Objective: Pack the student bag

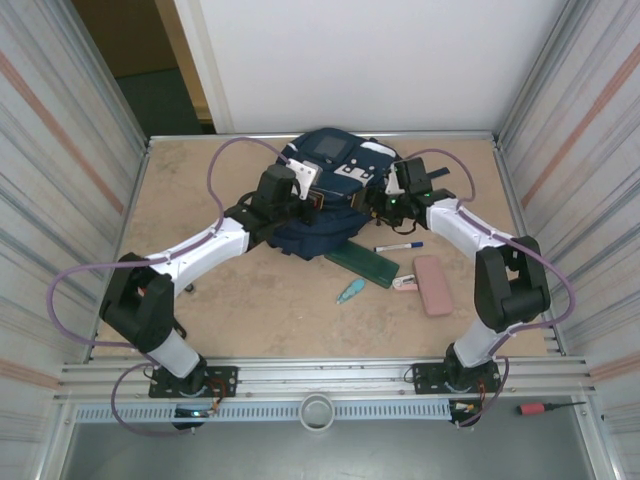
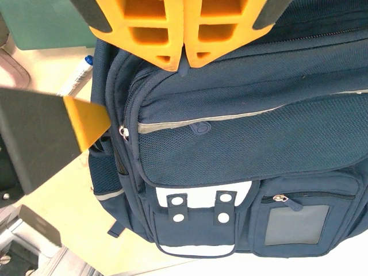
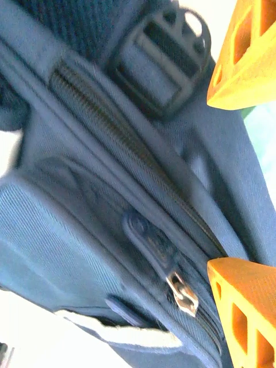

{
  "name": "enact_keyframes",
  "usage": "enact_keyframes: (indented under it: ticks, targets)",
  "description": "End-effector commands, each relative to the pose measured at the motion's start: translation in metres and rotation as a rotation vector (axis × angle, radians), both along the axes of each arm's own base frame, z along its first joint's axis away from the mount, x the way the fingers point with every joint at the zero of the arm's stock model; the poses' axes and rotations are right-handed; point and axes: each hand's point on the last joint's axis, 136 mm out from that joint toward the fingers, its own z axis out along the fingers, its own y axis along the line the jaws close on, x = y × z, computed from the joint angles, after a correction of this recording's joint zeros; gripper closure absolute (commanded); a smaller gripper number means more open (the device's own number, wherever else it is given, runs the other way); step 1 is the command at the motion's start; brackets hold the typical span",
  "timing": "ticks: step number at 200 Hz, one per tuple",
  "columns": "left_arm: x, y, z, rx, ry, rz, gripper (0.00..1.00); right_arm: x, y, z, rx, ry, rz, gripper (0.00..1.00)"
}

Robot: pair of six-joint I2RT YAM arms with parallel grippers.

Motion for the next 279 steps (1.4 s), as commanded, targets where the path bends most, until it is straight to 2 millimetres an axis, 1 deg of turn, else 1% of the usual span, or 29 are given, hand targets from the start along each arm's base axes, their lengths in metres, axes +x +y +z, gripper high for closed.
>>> enact_keyframes:
  ticks: [1, 19, 41, 59, 101, 111, 139, 163, 182, 199, 206, 233, 248, 262, 279]
  targets:
    - [-0.001, -0.014, 0.029, -0.047, -0.072, -0.031, 1.0, 0.005, 0.012, 0.019, 0.029, -0.066, -0.031, 0.31]
    - [-0.003, -0.016, 0.027, -0.041, -0.072, -0.036, 1.0, 0.01, 0.017, 0.019, 0.07, -0.063, -0.057, 0.31]
    - [-0.005, -0.017, 0.027, -0.037, -0.073, -0.041, 1.0, 0.015, 0.018, 0.017, 0.107, -0.06, -0.105, 0.32]
    - [-0.006, -0.018, 0.024, -0.033, -0.072, -0.043, 1.0, 0.019, 0.02, 0.016, 0.147, -0.06, -0.124, 0.37]
    - [-0.006, -0.018, 0.02, -0.027, -0.069, -0.041, 1.0, 0.021, 0.025, 0.015, 0.212, -0.072, -0.151, 0.43]
    - [-0.006, -0.017, 0.019, -0.026, -0.069, -0.041, 1.0, 0.021, 0.025, 0.014, 0.231, -0.078, -0.152, 0.47]
    - [-0.006, -0.018, 0.019, -0.029, -0.067, -0.042, 1.0, 0.021, 0.029, 0.007, 0.229, -0.063, -0.149, 0.53]
    - [-0.007, -0.019, 0.018, -0.032, -0.066, -0.045, 1.0, 0.02, 0.036, 0.0, 0.223, -0.052, -0.136, 0.52]
    - [-0.007, -0.02, 0.018, -0.035, -0.065, -0.049, 1.0, 0.02, 0.043, -0.008, 0.202, -0.046, -0.124, 0.54]
    - [-0.008, -0.02, 0.019, -0.038, -0.064, -0.052, 1.0, 0.021, 0.045, -0.014, 0.193, -0.041, -0.126, 0.61]
    - [-0.009, -0.02, 0.019, -0.04, -0.067, -0.052, 1.0, 0.021, 0.045, -0.017, 0.191, -0.038, -0.127, 0.67]
    - [-0.011, -0.019, 0.019, -0.041, -0.069, -0.055, 1.0, 0.026, 0.037, -0.016, 0.187, -0.053, -0.145, 0.9]
    - [-0.012, -0.015, 0.018, -0.028, -0.076, -0.047, 1.0, 0.028, 0.025, -0.013, 0.185, -0.066, -0.17, 1.0]
    - [-0.012, -0.007, 0.014, -0.002, -0.082, -0.03, 1.0, 0.03, 0.011, -0.01, 0.179, -0.078, -0.201, 1.0]
    - [-0.007, 0.011, 0.008, 0.006, -0.071, 0.012, 1.0, 0.031, -0.007, -0.007, 0.167, -0.098, -0.238, 1.0]
